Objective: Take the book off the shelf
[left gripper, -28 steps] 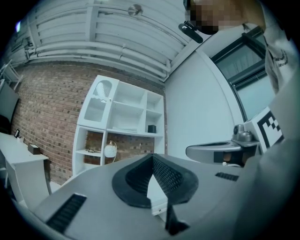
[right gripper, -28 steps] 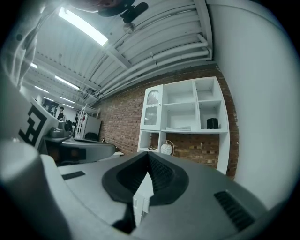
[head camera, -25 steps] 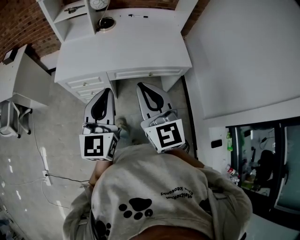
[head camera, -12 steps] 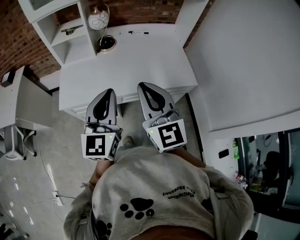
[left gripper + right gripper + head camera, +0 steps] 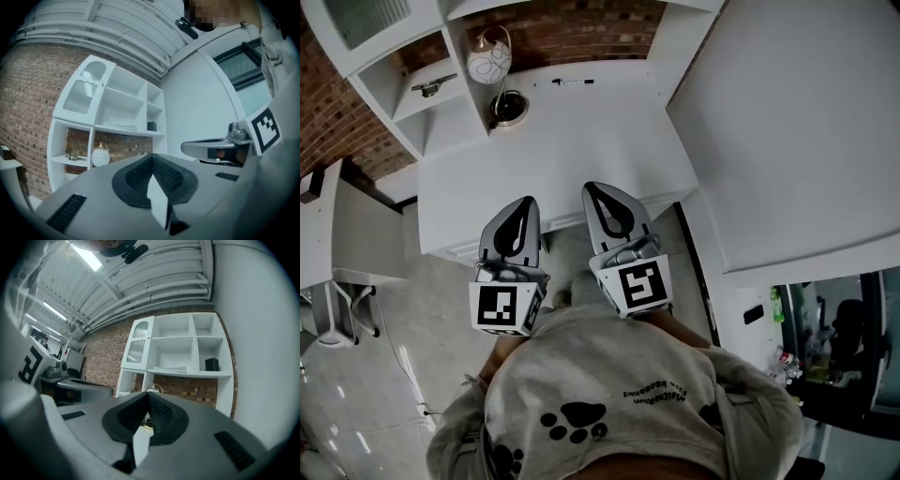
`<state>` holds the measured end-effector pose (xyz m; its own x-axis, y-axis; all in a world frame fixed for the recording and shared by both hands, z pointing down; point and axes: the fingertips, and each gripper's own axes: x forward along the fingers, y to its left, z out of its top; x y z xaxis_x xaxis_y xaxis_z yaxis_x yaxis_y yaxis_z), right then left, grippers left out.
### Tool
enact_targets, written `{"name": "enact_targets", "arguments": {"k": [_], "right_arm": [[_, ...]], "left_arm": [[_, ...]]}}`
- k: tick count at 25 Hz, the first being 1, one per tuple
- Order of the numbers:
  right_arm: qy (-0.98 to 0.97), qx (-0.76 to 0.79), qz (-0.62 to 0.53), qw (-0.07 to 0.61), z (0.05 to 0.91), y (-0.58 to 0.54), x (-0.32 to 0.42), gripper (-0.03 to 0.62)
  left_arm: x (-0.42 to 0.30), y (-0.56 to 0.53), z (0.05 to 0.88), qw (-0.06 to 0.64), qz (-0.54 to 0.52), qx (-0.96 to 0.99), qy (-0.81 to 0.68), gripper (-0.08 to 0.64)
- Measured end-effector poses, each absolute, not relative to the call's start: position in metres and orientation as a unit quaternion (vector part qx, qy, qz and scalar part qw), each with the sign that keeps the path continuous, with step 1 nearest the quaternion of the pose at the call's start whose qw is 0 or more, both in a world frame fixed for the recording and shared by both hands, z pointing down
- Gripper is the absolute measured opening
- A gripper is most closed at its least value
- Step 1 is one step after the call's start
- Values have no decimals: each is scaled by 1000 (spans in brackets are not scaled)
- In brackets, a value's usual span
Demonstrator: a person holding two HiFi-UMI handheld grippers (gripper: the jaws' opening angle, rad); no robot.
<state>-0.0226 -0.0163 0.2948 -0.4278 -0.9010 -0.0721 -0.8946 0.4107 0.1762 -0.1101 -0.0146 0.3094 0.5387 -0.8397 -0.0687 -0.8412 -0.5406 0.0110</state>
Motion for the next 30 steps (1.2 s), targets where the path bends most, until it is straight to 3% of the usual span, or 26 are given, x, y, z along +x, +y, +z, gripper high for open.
{"name": "enact_targets", "arguments": {"k": [30], "right_arm": [[-881, 455, -126, -2, 274, -220, -8, 17]], "left_arm": [[-84, -203, 300, 23, 40, -846, 532, 9]]}}
